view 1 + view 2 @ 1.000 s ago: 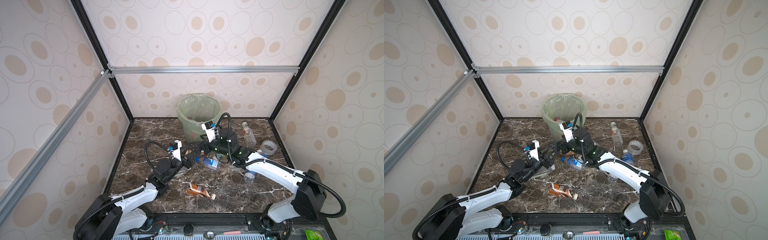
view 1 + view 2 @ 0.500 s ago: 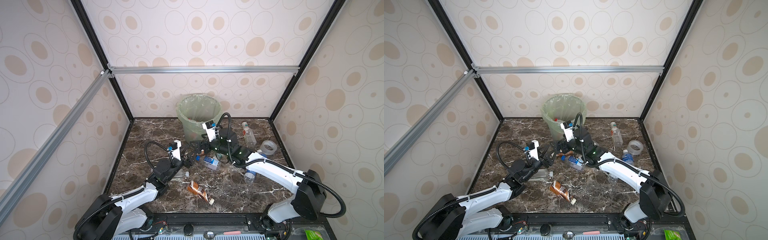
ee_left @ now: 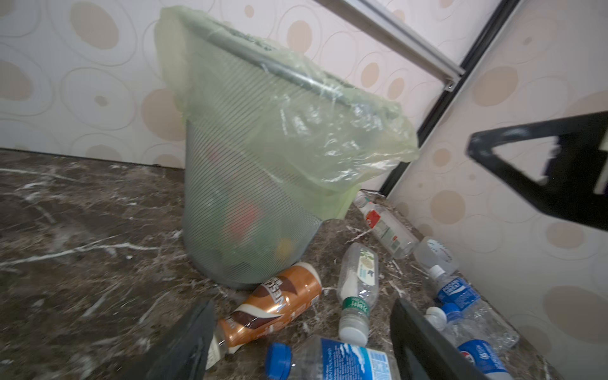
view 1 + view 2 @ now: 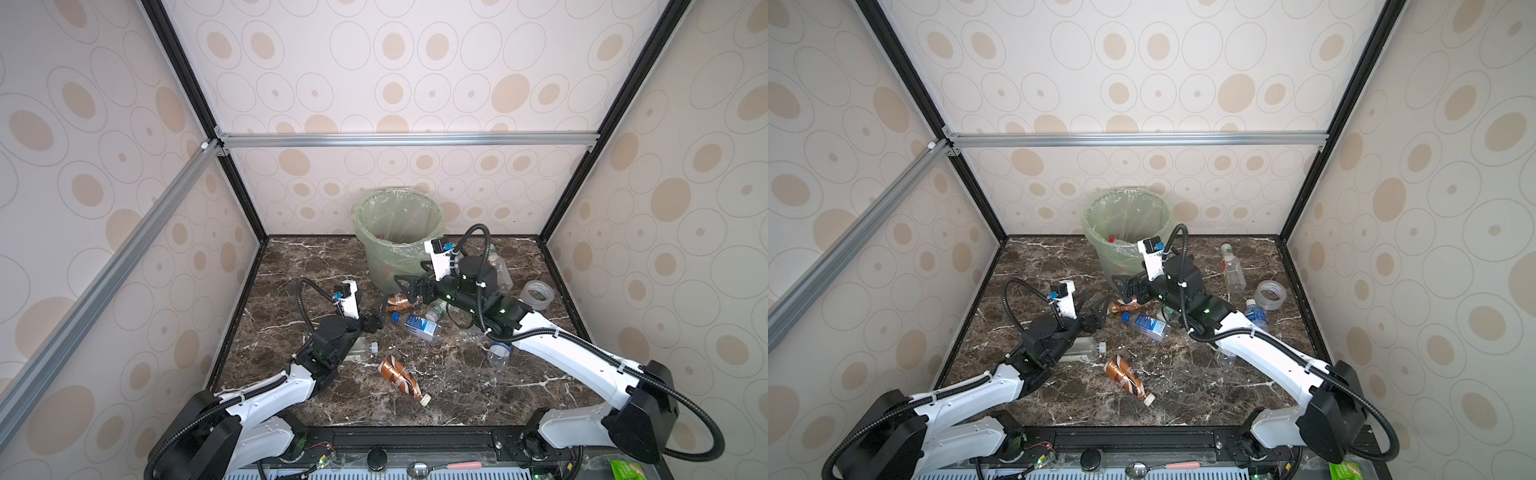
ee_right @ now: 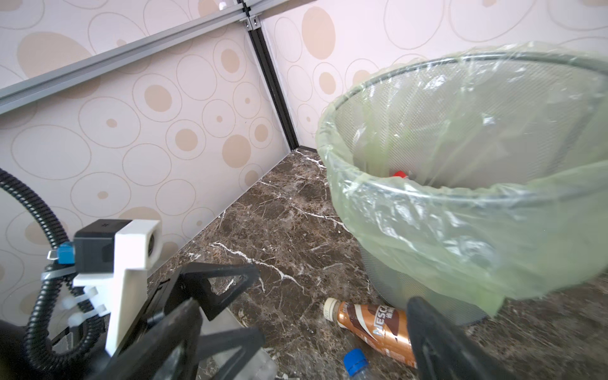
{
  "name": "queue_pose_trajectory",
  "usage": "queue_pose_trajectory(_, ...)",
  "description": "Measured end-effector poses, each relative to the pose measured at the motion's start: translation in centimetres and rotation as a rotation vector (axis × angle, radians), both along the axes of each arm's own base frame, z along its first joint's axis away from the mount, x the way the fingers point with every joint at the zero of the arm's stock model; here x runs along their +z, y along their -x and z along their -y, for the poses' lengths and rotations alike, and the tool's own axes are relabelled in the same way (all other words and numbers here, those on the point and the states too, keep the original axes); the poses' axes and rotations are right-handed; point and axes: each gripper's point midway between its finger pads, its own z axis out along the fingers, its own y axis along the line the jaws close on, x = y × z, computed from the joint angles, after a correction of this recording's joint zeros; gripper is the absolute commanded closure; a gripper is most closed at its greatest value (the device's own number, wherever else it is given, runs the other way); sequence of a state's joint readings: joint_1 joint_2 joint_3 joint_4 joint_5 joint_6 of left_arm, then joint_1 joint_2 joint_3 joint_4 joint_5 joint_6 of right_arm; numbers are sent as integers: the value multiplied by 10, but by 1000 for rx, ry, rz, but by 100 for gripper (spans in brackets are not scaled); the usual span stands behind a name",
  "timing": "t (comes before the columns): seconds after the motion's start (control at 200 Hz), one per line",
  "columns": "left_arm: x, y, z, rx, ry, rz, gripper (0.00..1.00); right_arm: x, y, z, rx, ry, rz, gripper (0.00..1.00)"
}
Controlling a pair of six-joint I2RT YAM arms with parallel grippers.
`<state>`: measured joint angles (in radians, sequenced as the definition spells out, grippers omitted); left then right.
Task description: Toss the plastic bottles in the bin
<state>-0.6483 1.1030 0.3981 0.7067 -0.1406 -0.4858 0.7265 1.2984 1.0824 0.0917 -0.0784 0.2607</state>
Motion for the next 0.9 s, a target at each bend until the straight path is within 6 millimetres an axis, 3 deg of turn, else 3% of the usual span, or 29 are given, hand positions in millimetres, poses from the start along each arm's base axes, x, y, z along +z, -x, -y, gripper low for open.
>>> queue_pose_trajectory(0.095, -2, 5, -15, 59, -2, -42, 6, -4, 10, 16, -23, 14, -8, 0)
queue_pose_trajectory(0.195, 1, 11, -30, 113, 20, -75, 1, -22, 24, 31, -34, 47, -43, 0)
queue_pose_trajectory(0.31, -5, 16, -37, 132, 35, -122, 1, -60, 37, 42, -39, 120, -118, 0)
queue_pose_trajectory(0.41, -24, 15, -40, 132, 38, -205, 1, -99, 46, 46, -35, 206, -197, 0)
queue_pose_trajectory(0.53, -45, 11, -45, 128, 65, -305, 1, -140, 71, 32, 31, 310, -265, 0)
queue_pose_trajectory(0.69, -49, 5, -55, 122, 160, -365, 1, -183, 104, 9, 142, 429, -328, 0)
queue_pose_trajectory(0.9, -49, 0, -67, 121, 232, -396, 1, -218, 137, -12, 255, 523, -360, 1)
